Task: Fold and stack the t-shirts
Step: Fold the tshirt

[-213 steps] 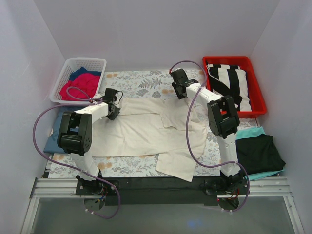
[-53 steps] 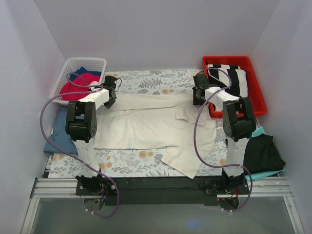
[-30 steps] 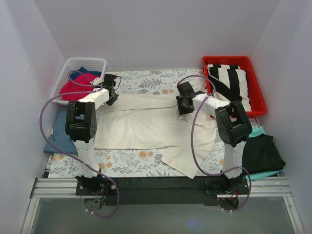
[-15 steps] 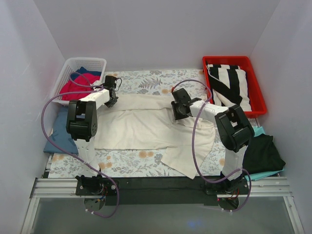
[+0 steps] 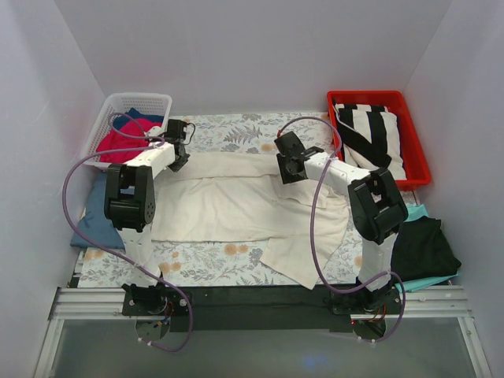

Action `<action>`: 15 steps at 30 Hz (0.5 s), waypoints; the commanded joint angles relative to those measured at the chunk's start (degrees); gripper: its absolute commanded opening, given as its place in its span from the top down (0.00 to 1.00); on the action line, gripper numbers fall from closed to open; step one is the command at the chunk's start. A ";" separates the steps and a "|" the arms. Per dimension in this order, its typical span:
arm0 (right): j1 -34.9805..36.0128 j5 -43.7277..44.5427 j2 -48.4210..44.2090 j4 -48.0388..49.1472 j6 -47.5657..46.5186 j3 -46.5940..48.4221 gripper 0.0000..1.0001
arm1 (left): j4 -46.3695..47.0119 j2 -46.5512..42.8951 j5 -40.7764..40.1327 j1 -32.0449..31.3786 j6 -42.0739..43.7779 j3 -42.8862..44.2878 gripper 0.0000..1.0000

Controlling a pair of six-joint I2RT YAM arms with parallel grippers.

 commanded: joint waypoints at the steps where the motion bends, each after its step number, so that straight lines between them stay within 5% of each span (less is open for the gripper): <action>1: -1.11 3.37 -3.07 -1.48 -0.16 3.65 0.43 | 0.24 -3.97 0.12 0.37 1.43 0.95 0.92; 4: -3.22 2.58 -1.59 -1.48 -0.16 4.97 0.32 | 0.16 -2.66 0.82 0.37 1.78 1.48 0.91; 15: -12.71 -3.84 9.13 -1.39 -0.51 10.25 0.30 | -1.07 3.32 1.09 0.46 0.82 3.06 0.89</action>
